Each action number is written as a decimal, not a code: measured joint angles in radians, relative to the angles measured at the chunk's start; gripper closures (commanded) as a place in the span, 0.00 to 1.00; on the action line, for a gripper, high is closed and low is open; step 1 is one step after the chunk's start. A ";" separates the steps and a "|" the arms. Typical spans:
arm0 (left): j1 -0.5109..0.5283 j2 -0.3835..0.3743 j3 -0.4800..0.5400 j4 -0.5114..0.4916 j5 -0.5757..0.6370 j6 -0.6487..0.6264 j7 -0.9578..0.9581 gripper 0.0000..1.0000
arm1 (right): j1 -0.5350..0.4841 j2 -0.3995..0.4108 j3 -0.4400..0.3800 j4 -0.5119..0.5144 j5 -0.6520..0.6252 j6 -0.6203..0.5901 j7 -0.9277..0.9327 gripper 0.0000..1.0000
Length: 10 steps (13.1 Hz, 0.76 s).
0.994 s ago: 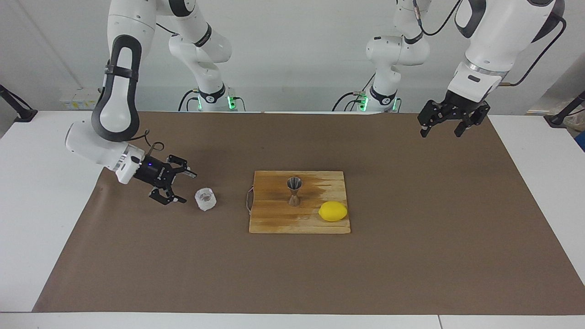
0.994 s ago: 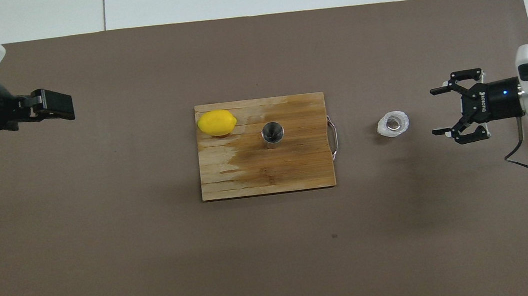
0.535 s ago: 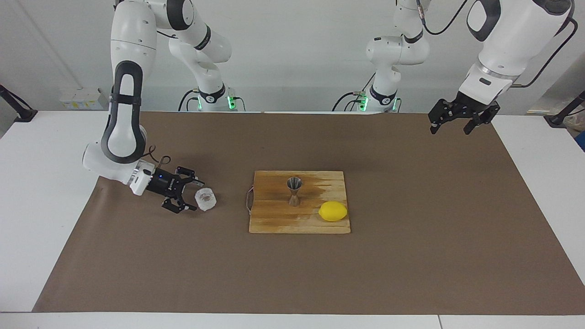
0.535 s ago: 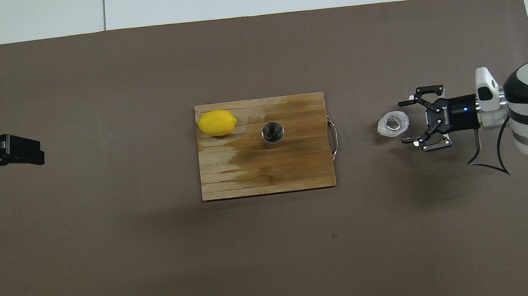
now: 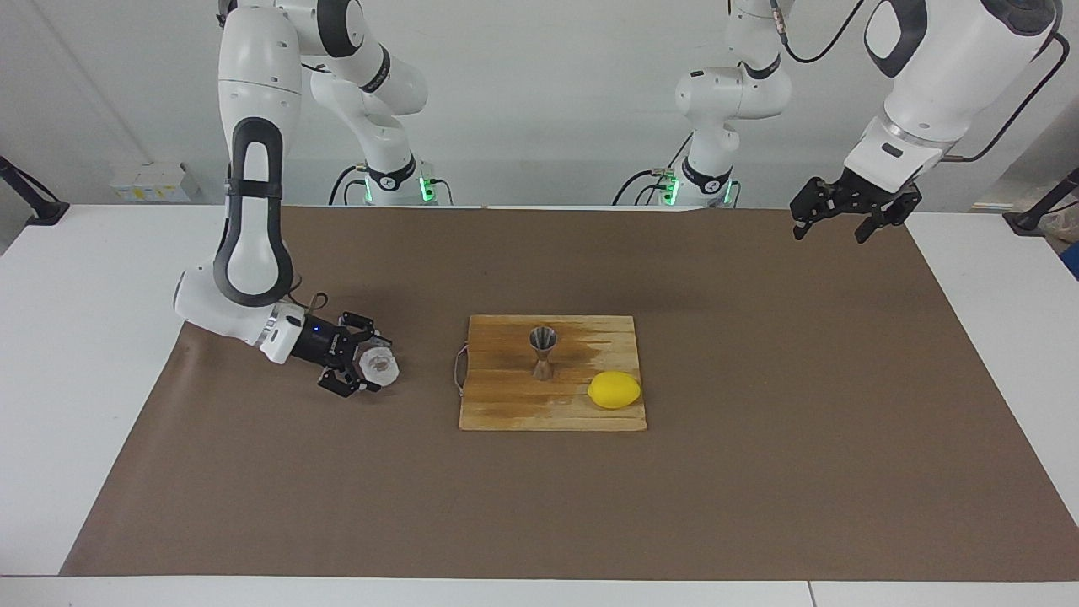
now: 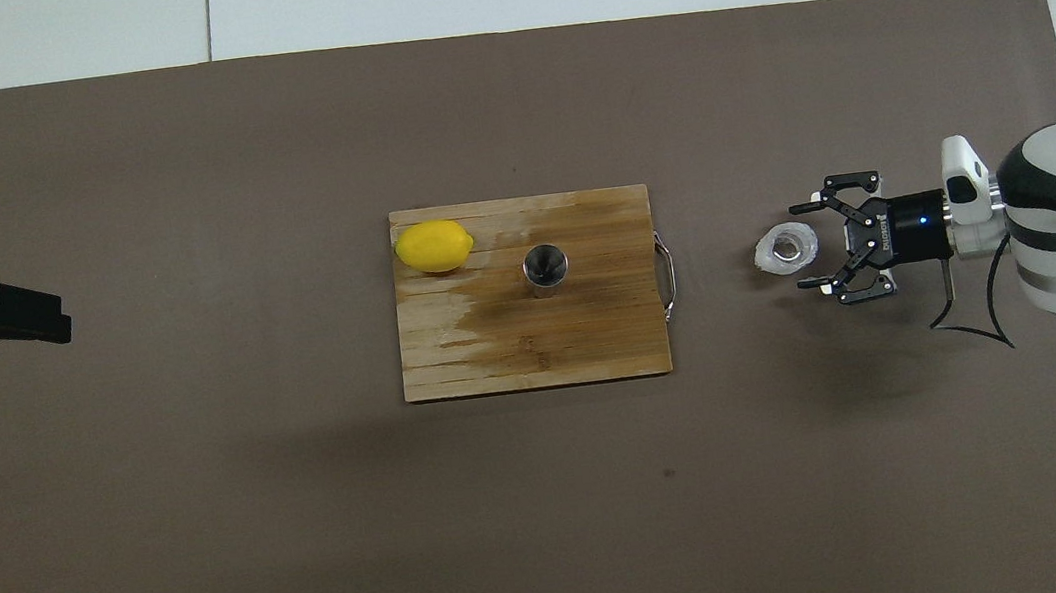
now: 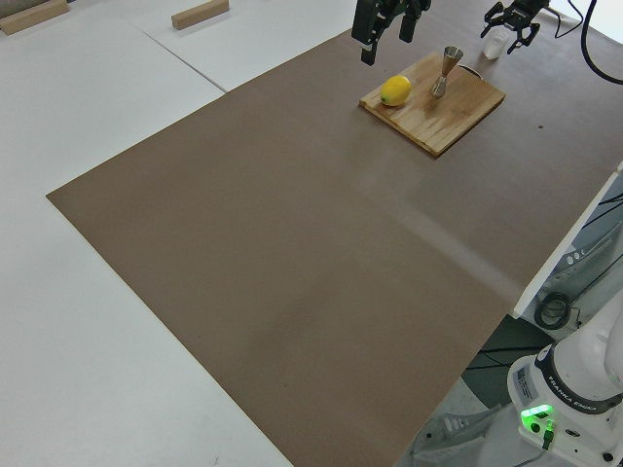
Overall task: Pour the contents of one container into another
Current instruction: 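Close the right gripper around the white cup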
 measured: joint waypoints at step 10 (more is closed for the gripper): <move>0.016 -0.006 -0.013 -0.006 0.000 0.000 0.000 0.00 | 0.044 -0.010 0.001 0.007 0.000 0.080 0.110 0.92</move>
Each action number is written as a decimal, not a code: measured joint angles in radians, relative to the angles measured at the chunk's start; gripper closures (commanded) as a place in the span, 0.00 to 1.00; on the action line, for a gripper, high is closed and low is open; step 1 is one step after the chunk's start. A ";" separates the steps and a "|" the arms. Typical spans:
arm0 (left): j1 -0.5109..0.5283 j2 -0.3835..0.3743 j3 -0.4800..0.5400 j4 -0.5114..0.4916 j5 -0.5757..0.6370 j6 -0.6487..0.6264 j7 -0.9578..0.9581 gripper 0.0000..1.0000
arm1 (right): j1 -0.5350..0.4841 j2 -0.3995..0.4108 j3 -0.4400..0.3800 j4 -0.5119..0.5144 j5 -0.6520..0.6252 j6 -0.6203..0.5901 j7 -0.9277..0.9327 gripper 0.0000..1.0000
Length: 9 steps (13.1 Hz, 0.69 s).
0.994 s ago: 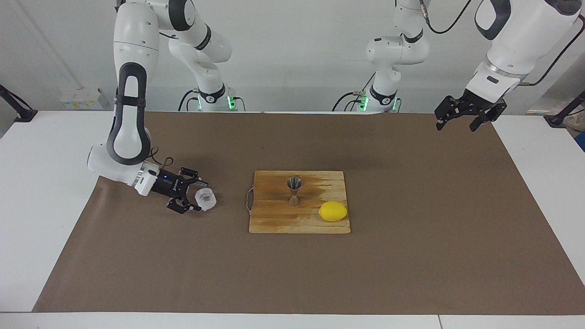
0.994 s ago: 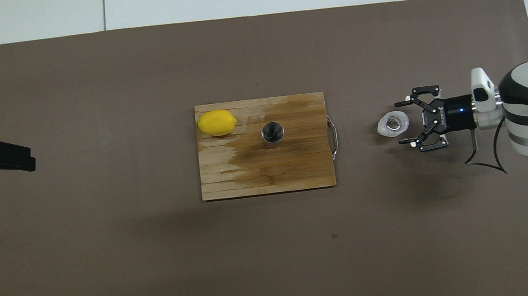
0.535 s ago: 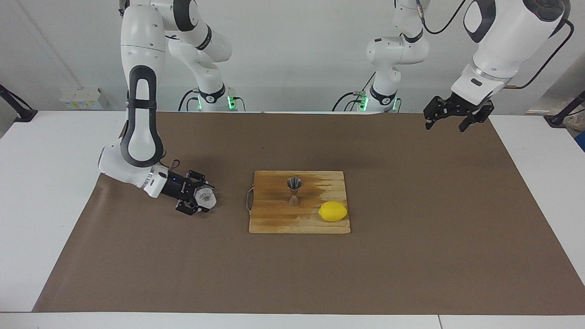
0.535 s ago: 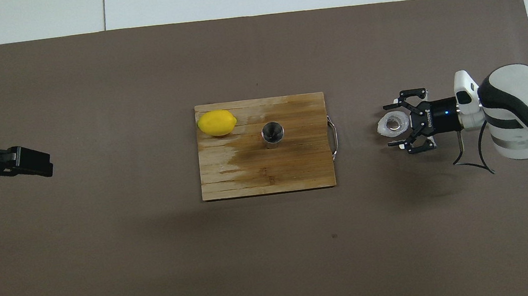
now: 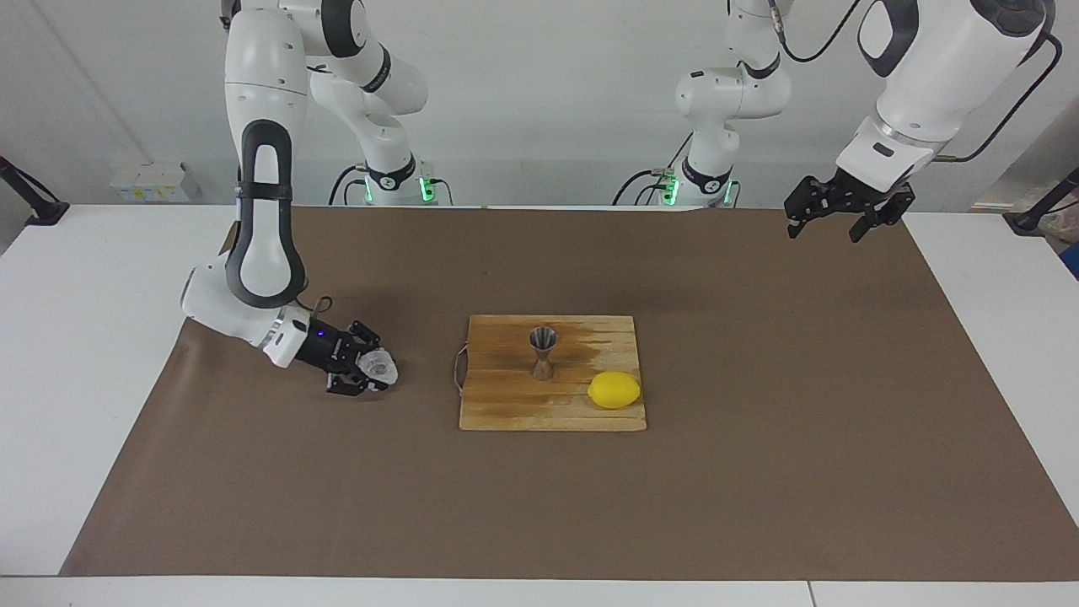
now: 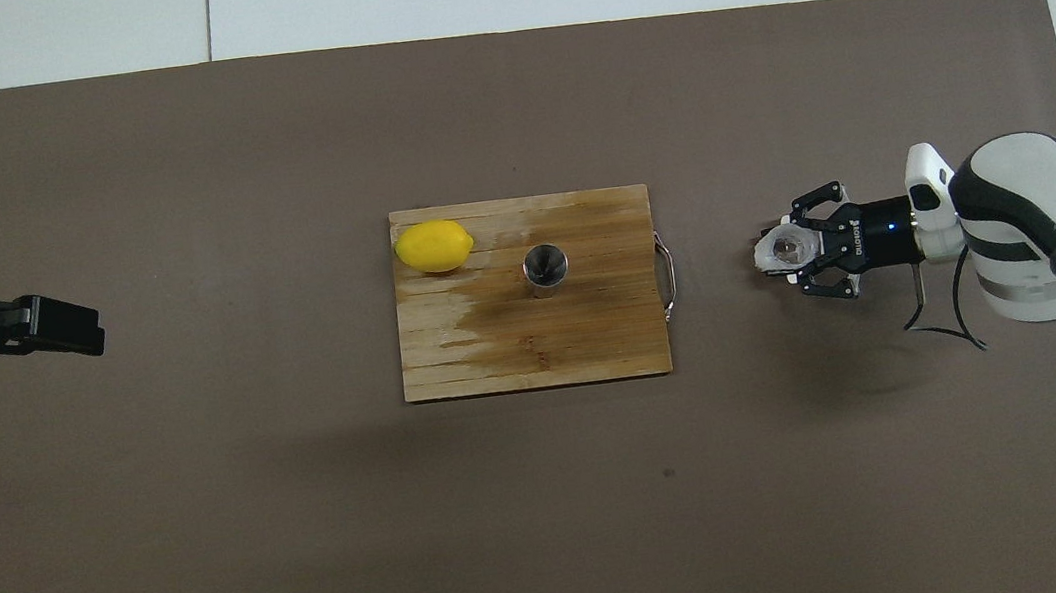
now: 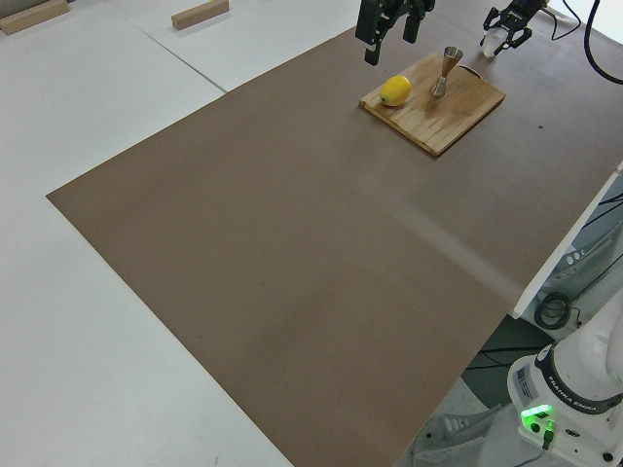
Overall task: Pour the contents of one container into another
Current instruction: 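Close the right gripper around the white cup, then lift the white cup with the right gripper over the metal cup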
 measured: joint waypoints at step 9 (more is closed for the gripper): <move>0.003 0.000 0.000 0.000 0.000 0.000 0.000 0.00 | 0.287 -0.171 0.007 0.108 -0.303 0.078 0.722 0.92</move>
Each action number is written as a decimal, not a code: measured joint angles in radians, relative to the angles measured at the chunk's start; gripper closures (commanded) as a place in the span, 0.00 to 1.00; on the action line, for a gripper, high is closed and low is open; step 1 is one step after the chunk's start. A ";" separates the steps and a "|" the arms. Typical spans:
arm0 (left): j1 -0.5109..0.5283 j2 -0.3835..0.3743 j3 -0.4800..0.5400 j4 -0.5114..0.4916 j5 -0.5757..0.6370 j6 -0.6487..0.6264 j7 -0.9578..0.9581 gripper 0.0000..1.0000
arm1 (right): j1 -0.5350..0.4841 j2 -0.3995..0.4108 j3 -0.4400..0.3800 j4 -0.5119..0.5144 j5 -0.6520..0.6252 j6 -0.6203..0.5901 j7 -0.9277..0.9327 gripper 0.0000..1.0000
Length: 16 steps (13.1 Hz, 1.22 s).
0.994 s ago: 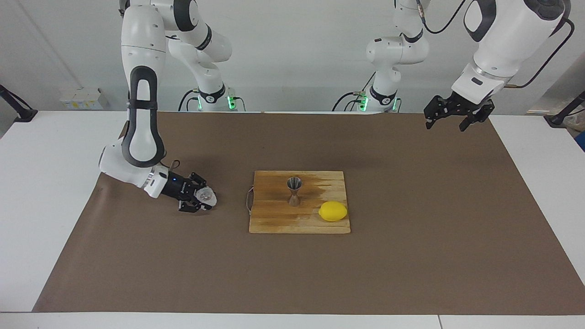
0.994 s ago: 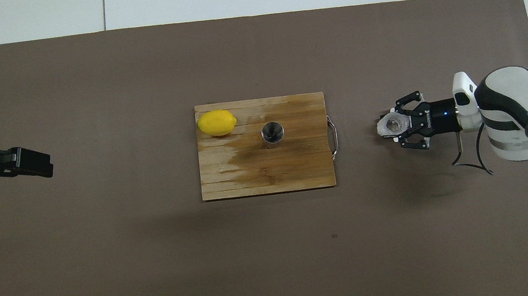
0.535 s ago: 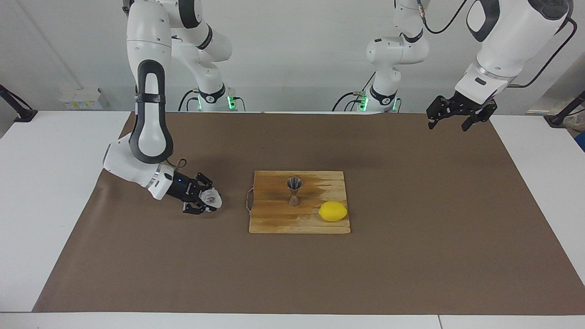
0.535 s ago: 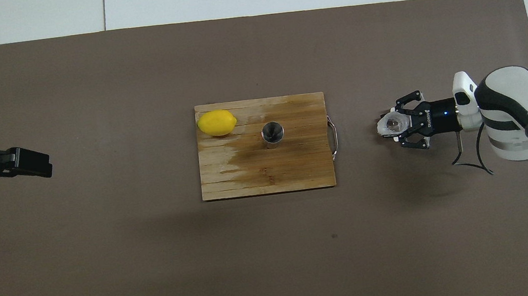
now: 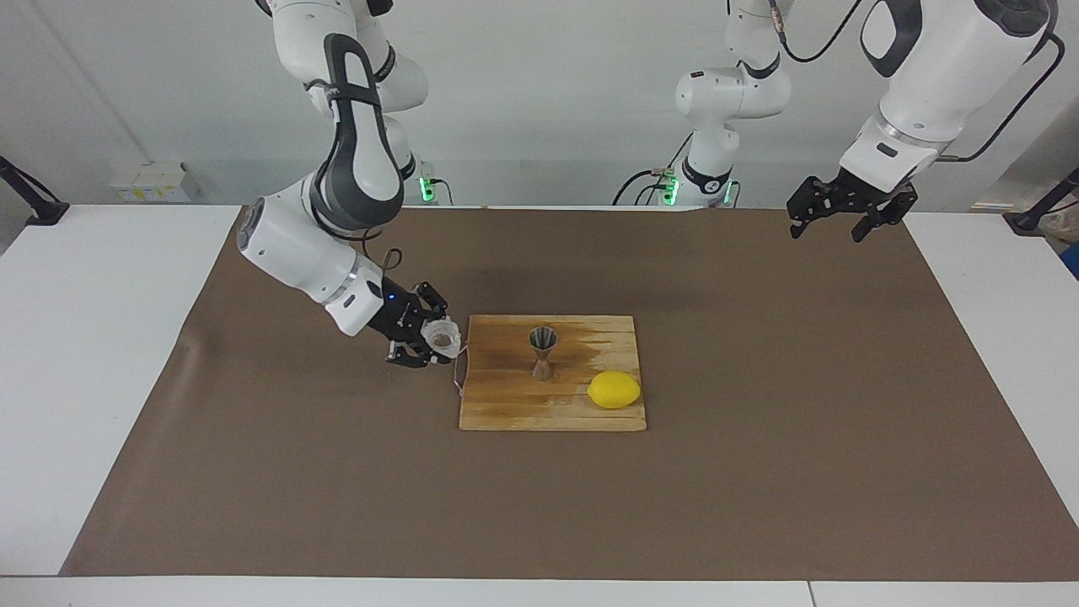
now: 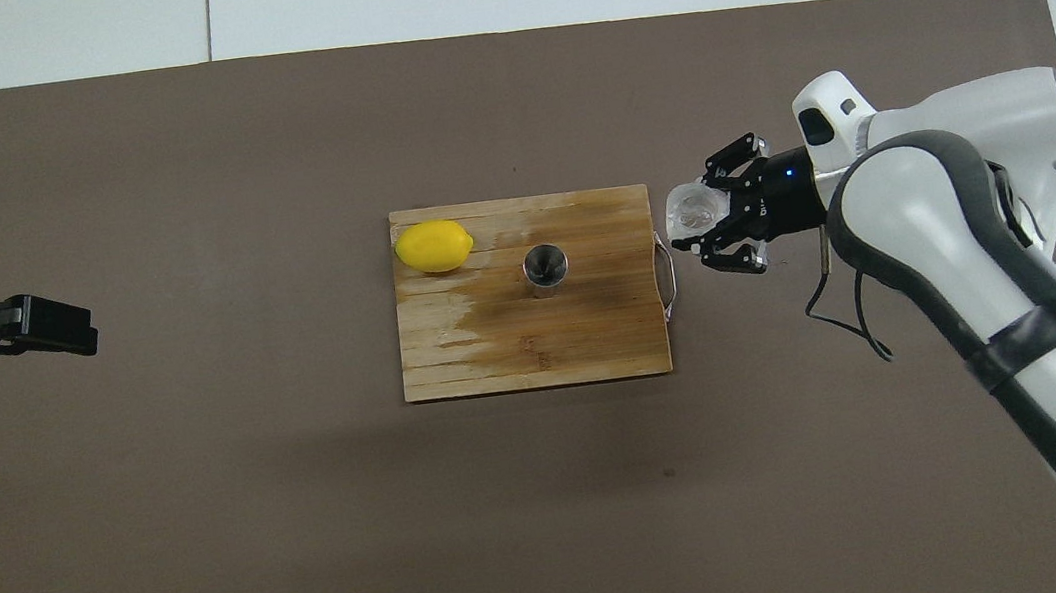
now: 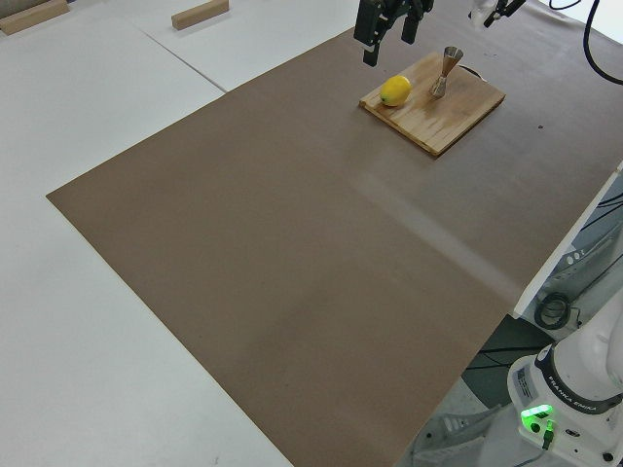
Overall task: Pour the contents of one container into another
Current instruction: 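Lift the white cup with the right gripper over the metal cup, then tilt the white cup with the right gripper above the metal cup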
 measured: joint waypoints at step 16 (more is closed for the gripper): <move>0.000 0.000 0.000 0.000 0.000 0.000 0.000 0.00 | 0.283 0.001 0.001 0.054 -0.681 0.119 0.538 0.92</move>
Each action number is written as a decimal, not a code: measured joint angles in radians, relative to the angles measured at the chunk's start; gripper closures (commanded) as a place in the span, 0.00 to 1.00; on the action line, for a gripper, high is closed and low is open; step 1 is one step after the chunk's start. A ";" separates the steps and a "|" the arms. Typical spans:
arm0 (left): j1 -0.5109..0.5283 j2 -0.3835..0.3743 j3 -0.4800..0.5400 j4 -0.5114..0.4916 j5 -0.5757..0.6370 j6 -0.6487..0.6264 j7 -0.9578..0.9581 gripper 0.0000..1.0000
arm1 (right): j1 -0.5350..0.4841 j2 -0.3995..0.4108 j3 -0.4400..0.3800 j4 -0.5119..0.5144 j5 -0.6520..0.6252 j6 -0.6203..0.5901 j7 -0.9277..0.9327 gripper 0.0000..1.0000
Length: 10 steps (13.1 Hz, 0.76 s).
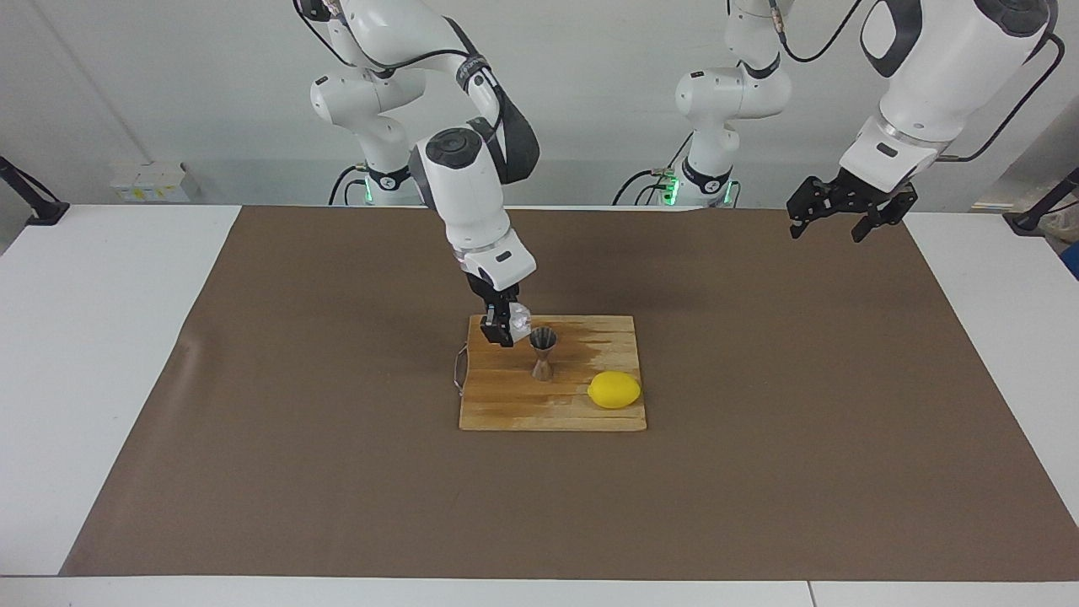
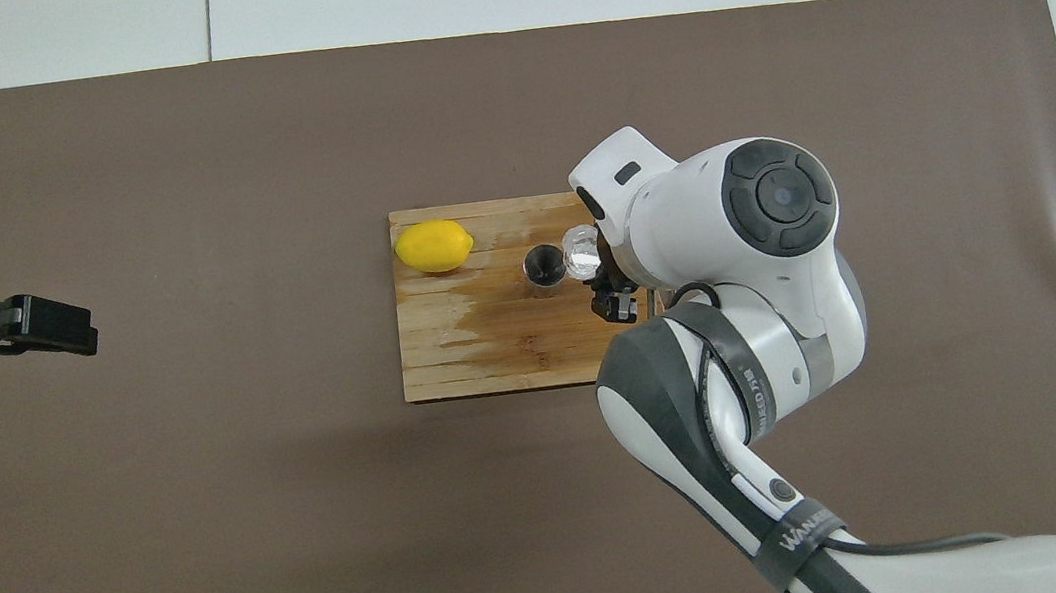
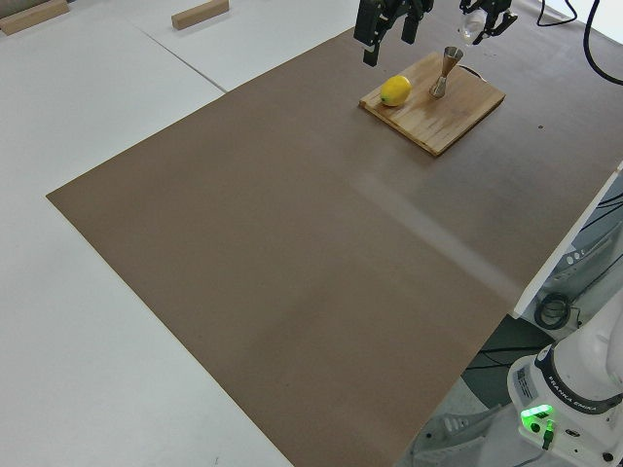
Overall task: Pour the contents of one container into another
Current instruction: 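Tilt the white cup with the right gripper above the metal cup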
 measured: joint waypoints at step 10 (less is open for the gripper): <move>0.000 0.000 0.000 0.000 0.000 0.000 0.000 0.00 | 0.070 0.001 0.000 0.020 -0.205 0.003 0.147 0.93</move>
